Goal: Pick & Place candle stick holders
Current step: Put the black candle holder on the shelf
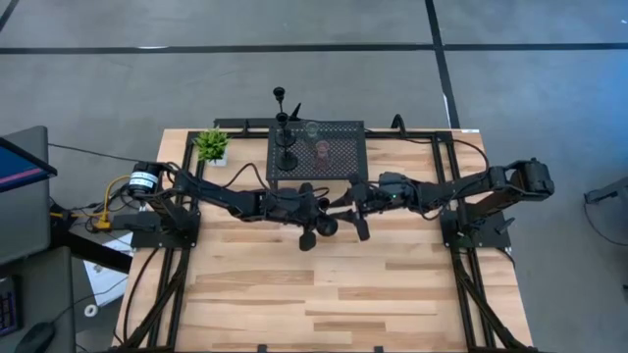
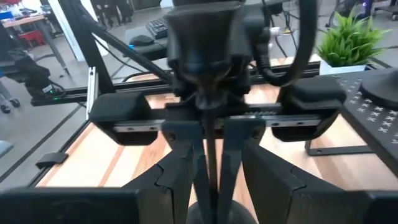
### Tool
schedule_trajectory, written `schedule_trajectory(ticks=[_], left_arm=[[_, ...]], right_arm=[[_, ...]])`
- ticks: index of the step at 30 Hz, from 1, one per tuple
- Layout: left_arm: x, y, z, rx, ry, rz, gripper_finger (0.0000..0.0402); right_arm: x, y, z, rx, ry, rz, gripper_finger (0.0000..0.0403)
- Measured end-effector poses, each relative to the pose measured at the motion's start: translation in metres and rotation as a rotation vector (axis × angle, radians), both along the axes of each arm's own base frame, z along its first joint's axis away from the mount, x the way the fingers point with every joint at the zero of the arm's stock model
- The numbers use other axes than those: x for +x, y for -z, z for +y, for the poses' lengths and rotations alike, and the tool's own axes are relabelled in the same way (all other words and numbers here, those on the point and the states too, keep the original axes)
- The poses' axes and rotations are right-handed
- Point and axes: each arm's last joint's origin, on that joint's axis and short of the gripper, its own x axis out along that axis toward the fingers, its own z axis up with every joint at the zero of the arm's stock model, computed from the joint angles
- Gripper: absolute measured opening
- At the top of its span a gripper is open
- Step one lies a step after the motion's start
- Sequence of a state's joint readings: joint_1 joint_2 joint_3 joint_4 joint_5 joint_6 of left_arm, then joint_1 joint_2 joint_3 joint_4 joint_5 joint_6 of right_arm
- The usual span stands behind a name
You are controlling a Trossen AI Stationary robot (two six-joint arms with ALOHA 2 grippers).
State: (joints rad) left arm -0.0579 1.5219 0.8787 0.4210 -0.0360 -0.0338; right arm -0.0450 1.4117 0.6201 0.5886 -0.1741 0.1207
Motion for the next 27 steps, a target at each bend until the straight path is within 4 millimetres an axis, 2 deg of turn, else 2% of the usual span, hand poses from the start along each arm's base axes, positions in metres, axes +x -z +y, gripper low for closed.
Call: schedule_trajectory(ticks=[7,19,27], left_arm=[[0.0,-0.001,-0.001,-0.001,0.003,-0.005,0.0013],[0.0,-0.001,0.0,0.0,0.001,-0.006,0.0013],[0.0,-0.001,-0.001,-0.001,0.002,-0.013,0.0013]], right_arm=[[0.001,-0.007,0.0,-0.003,-0.001,-0.074,0.0128],[0.001,-0.007,0.001,0.001,-0.006,-0.078,0.0128],[0.014,0.008,0.008,-0.002,-0.01,-0.066,0.0128]])
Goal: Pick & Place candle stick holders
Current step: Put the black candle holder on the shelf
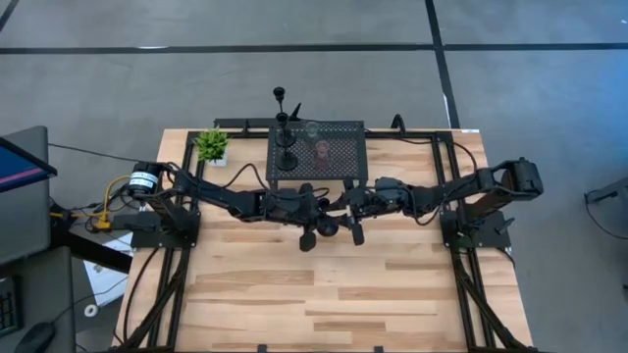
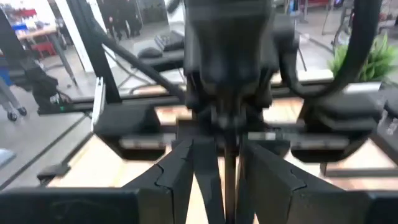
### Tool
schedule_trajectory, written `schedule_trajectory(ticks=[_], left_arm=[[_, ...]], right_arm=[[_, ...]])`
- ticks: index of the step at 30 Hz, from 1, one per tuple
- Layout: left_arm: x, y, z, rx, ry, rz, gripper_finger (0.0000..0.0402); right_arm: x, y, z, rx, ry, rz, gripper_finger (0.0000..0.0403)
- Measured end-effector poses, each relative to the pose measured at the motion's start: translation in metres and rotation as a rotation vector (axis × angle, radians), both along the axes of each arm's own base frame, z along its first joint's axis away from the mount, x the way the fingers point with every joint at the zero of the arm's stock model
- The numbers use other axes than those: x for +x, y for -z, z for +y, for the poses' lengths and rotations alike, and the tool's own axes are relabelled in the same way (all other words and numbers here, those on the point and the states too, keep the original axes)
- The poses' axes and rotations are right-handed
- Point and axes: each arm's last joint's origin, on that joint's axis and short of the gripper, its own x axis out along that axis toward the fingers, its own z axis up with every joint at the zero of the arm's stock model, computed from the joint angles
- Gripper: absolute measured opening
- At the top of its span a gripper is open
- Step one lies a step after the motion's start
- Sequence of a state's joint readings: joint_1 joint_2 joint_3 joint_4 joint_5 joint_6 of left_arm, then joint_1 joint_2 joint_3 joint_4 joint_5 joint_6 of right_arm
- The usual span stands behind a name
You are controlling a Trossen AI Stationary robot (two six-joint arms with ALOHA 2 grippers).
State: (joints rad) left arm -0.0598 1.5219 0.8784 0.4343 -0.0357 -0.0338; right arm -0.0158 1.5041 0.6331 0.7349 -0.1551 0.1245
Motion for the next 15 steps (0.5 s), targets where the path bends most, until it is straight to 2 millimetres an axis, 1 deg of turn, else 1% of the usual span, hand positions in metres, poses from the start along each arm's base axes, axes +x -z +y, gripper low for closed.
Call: schedule_trajectory(ticks=[2,5,8,11,15], left_arm=[[0.0,-0.0001,-0.0003,0.0,0.001,-0.001,0.0013],[-0.0001,0.0,-0.002,-0.001,0.009,0.0,0.0013],[-0.0001,0.0,-0.0027,-0.003,0.025,0.0,0.0013],[-0.0002,0.0,-0.0029,-0.003,0.032,0.0,0.0013],[-0.0001,0.0,-0.0027,-0.003,0.03,0.0,0.0013]], right_arm=[[0.0043,-0.0023,-0.0002,-0.001,0.001,-0.01,0.0127],[0.0061,-0.0075,-0.002,-0.002,0.006,-0.031,0.0127],[0.0064,-0.008,-0.002,-0.002,0.005,-0.032,0.012],[0.0064,-0.0076,-0.002,-0.003,0.005,-0.028,0.01],[0.0064,-0.0075,-0.0011,-0.003,0.002,-0.027,0.0064]])
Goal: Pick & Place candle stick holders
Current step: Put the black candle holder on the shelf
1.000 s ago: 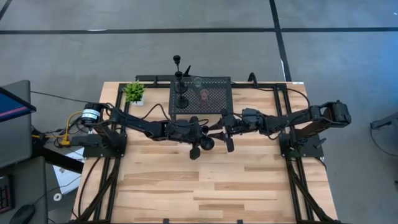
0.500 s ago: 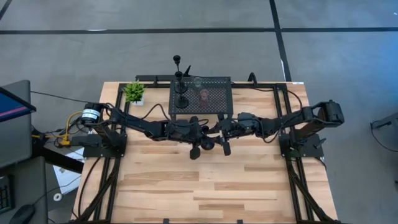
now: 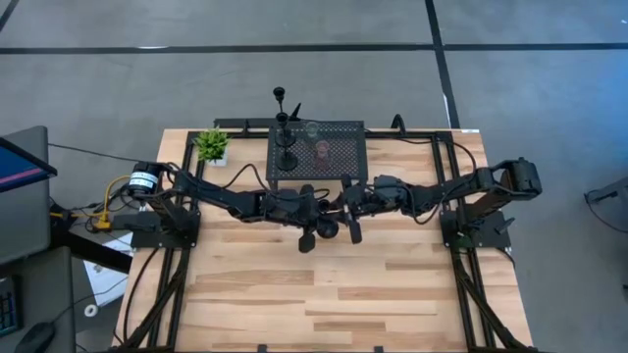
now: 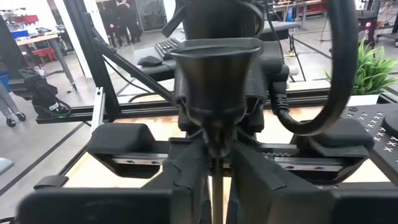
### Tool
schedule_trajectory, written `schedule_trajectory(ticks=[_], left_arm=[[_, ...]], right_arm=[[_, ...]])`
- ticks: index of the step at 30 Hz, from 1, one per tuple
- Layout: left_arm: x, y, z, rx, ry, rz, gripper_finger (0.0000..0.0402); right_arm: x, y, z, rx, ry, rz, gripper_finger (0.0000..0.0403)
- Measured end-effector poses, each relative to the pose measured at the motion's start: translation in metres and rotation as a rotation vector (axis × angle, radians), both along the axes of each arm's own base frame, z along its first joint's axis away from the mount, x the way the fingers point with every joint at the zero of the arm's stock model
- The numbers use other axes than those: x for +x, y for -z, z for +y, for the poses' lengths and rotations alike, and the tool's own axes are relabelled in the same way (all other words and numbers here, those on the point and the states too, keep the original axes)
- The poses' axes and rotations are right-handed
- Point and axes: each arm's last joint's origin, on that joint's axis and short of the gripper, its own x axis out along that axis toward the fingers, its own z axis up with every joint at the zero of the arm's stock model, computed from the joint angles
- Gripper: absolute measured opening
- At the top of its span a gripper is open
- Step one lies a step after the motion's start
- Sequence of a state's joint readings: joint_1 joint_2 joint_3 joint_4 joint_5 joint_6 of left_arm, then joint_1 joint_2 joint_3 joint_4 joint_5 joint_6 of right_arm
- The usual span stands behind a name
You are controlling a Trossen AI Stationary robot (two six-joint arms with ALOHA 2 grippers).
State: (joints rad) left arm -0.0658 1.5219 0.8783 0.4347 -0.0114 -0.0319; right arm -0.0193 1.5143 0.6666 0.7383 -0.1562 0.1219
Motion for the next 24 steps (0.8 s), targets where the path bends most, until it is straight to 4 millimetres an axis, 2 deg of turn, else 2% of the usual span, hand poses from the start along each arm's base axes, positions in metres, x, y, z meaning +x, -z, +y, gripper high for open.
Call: schedule_trajectory(ticks=[7,12,19,24], left_arm=[[0.0,0.0,0.0,-0.003,0.001,-0.001,0.0015],[0.0,0.0,0.0,0.001,0.001,-0.001,0.0022],[0.0,0.0,0.0,0.002,0.001,-0.002,0.0031],[-0.007,-0.012,0.001,0.003,-0.013,-0.031,0.0032]], right_arm=[[0.0,0.0,0.0,-0.002,-0.001,0.001,0.0009],[0.0,0.0,0.0,-0.001,0.001,0.001,0.0017],[0.0,0.0,0.0,0.003,0.006,0.004,0.0008],[0.0,0.003,0.0,0.003,0.006,0.032,0.0004]])
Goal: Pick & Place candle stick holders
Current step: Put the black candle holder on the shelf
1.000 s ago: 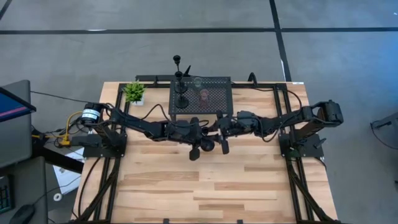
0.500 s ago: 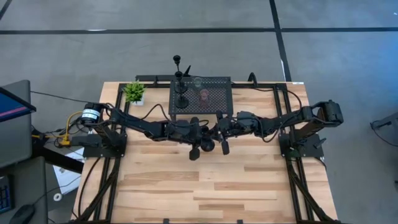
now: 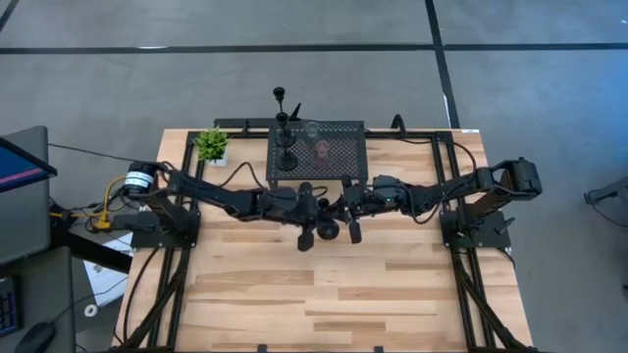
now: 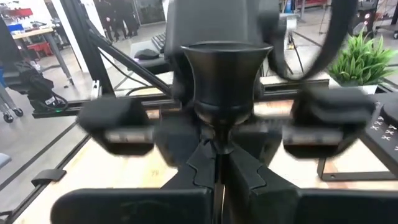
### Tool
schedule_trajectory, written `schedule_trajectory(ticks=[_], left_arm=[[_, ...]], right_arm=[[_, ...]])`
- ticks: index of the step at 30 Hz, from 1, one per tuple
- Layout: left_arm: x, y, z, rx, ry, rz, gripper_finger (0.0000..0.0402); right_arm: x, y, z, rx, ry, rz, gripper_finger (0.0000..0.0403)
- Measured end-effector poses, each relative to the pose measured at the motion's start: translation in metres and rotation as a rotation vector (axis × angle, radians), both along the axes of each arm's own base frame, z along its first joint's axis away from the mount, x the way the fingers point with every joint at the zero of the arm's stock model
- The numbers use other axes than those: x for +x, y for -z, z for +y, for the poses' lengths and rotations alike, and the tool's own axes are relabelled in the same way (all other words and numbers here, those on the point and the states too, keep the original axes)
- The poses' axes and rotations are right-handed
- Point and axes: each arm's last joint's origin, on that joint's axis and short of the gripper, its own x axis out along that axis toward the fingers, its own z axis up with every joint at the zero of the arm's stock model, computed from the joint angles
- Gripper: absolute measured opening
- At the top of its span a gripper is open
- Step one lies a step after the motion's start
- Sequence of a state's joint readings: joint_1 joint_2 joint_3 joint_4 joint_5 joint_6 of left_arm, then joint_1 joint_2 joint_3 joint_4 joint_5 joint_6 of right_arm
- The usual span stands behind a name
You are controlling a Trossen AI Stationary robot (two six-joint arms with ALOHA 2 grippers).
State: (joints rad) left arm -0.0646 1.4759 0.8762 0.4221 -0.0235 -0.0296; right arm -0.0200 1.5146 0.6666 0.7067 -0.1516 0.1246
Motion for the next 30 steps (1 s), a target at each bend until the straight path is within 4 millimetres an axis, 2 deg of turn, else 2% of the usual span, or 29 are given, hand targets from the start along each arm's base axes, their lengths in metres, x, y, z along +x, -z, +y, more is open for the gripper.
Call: schedule_trajectory(ticks=[7,10,16,18,22,30], left_arm=[[-0.032,-0.033,0.003,0.004,-0.027,0.004,0.0033],[-0.053,-0.044,0.005,0.011,-0.048,0.03,0.0033],[-0.087,-0.05,0.005,0.005,-0.046,-0.011,0.0033],[-0.098,-0.048,0.005,0.004,-0.045,-0.02,0.0033],[-0.111,-0.037,0.004,-0.026,-0.045,-0.009,0.0033],[-0.115,-0.006,0.004,-0.097,-0.088,0.063,0.0033]], right_arm=[[-0.001,-0.008,0.0,-0.004,0.004,-0.039,0.0003],[-0.004,-0.002,-0.001,-0.003,0.002,0.02,0.0002],[-0.013,-0.012,-0.002,-0.045,0.061,0.056,0.0001],[-0.016,-0.014,-0.002,-0.06,0.07,0.064,0.0001],[-0.027,-0.032,-0.005,-0.076,0.095,0.026,0.0001],[-0.055,-0.064,-0.021,-0.118,0.172,-0.039,0.0001]])
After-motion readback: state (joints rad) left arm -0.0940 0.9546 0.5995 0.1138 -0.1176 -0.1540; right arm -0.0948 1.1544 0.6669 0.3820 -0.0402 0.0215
